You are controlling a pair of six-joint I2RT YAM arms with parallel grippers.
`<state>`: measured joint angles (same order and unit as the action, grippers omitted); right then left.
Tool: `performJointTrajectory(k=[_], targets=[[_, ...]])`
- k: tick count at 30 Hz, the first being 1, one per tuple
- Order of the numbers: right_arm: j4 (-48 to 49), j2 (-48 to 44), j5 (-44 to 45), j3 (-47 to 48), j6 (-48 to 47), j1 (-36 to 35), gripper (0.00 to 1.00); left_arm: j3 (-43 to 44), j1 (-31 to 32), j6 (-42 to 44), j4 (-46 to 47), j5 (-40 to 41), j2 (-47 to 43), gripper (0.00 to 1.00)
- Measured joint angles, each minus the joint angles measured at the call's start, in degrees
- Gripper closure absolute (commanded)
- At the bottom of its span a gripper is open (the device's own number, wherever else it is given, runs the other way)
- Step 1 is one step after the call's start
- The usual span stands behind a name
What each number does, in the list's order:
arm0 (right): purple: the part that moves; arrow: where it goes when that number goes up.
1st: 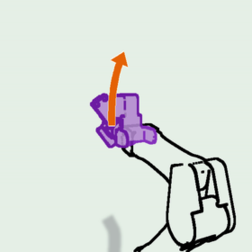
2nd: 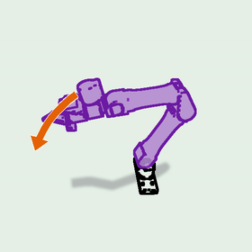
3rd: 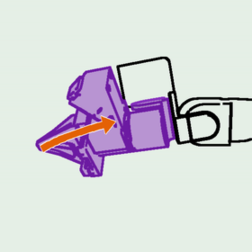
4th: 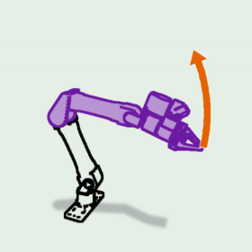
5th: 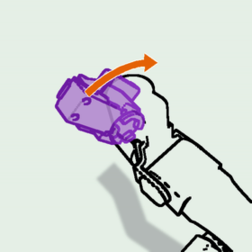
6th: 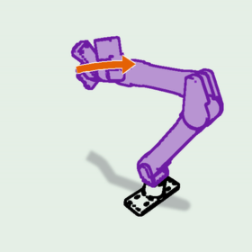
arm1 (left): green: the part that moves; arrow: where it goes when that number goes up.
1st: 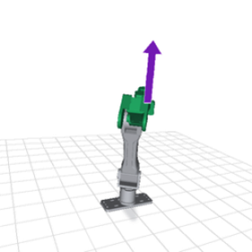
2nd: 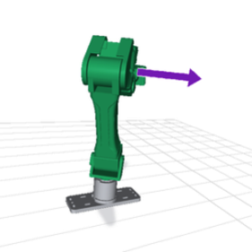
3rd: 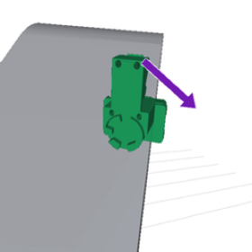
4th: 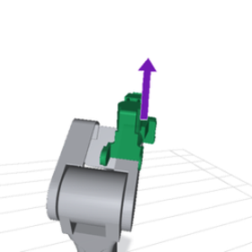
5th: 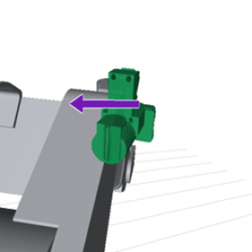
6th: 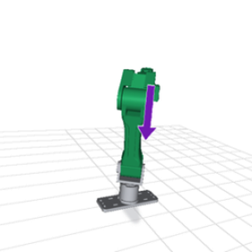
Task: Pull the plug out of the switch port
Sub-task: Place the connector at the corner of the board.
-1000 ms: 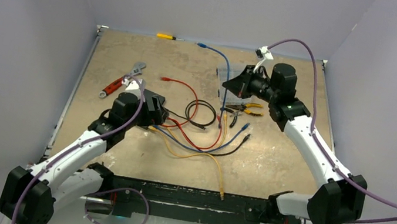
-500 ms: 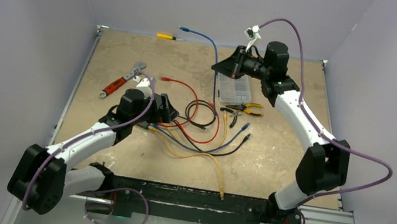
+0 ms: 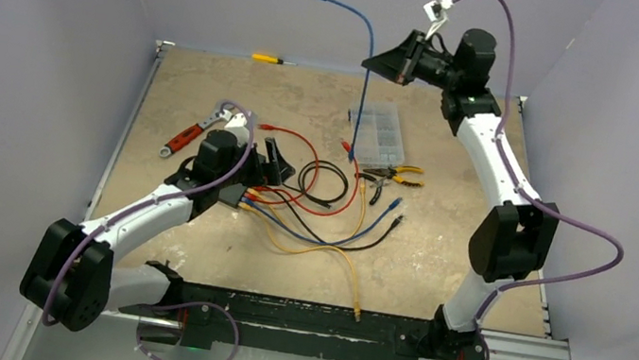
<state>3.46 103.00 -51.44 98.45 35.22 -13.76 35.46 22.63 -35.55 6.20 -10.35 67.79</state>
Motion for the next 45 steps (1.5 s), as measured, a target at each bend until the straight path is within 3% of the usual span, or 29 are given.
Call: performJointTrajectory(k=[6,12,24,38,45], targets=[[5.1,0.0,-4.1,2.2,6.2,6.7,1.00,0.0,0.0,-0.9,-1.3,0.0,0.5,0.01],[3.3,0.0,-2.9,3.8,5.2,11.7,1.00,0.0,0.0,-1.3,-1.6,-0.2,2.0,0.01],[-15.7,-2.4,16.7,5.3,-7.3,17.7,1.00,0.0,0.0,-1.3,-2.0,-0.4,2.5,0.02],[-16.1,-22.7,32.6,-9.9,-9.6,22.1,1.00,-0.7,0.0,-1.3,-3.0,-0.4,3.1,0.02],[-11.0,-25.3,28.4,-12.3,-8.1,22.6,1.00,-0.7,0.0,-1.3,-1.9,-1.9,4.8,0.03]])
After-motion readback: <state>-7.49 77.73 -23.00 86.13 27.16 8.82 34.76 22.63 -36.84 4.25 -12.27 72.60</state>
